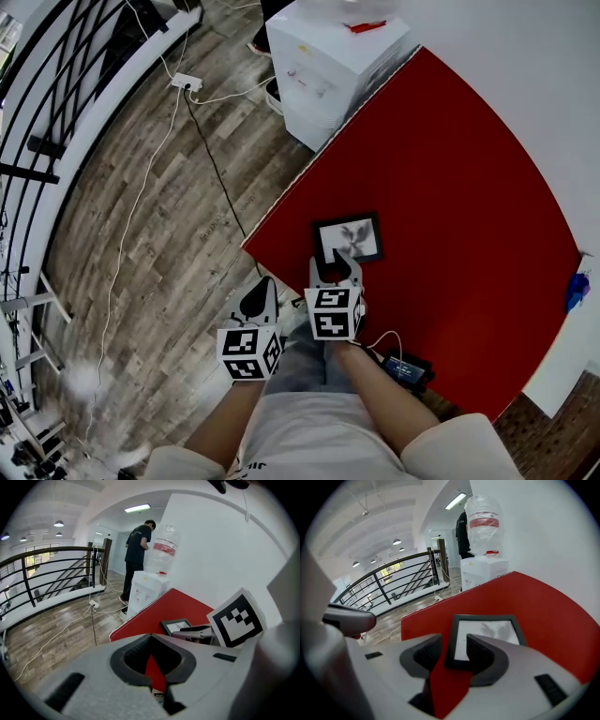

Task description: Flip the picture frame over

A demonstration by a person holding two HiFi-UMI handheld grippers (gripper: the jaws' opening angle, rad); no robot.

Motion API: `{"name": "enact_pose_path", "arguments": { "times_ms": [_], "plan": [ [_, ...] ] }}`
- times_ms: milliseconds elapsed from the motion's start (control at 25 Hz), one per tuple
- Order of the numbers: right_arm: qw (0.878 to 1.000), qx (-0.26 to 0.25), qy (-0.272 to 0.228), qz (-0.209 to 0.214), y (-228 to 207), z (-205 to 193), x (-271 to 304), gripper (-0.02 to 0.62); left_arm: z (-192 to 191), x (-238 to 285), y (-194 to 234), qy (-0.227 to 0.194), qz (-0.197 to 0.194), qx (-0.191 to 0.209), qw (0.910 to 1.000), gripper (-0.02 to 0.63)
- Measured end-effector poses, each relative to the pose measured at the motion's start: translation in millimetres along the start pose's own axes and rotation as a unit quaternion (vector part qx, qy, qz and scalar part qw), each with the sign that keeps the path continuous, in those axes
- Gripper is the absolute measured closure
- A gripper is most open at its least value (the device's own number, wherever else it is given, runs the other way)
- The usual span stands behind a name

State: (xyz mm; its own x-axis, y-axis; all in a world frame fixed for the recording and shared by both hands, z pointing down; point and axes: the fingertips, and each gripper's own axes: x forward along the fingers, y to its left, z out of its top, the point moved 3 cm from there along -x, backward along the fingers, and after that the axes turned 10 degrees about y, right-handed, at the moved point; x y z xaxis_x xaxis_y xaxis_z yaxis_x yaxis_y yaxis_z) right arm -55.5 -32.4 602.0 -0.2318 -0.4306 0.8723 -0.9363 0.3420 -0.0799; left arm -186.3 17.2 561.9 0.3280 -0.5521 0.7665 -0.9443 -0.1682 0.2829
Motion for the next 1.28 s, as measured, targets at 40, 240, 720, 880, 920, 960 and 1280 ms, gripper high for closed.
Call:
{"name": "enact_pose_path", "arguments": {
  "times_ms": [40, 240, 720, 880, 920, 960, 1280],
  "plan": [
    [1.000, -0.004, 0.003, -0.002, 2, 1, 3, 0.456, 0, 1, 2, 0.000, 0.000, -0.001, 1.0000, 0.600],
    [1.000, -0.006, 0.018, -0.016, 6, 2, 15, 0.456, 1, 2, 12, 0.001, -0.001, -0.004, 1.0000, 0.600],
    [0.997, 0.000, 0.041, -0.059, 7, 0, 26, 0.522, 0, 5, 26, 0.008, -0.007, -0.010, 0.9999, 0.600],
    [0.998, 0.024, 0.039, -0.051, 6, -1, 25, 0.531, -1, 6, 29, 0.008, -0.005, -0.011, 0.9999, 0.600],
    [0.998, 0.028, 0.039, -0.048, 5, -1, 26, 0.531, -1, 7, 30, 0.008, -0.004, -0.012, 0.9999, 0.600],
    [0.998, 0.030, 0.039, -0.046, 4, 0, 27, 0.532, -1, 7, 30, 0.008, -0.004, -0.012, 0.9999, 0.600],
    [0.998, 0.044, 0.029, -0.022, 8, 5, 18, 0.532, -1, 6, 29, 0.007, -0.002, -0.012, 0.9999, 0.600]
  ]
}}
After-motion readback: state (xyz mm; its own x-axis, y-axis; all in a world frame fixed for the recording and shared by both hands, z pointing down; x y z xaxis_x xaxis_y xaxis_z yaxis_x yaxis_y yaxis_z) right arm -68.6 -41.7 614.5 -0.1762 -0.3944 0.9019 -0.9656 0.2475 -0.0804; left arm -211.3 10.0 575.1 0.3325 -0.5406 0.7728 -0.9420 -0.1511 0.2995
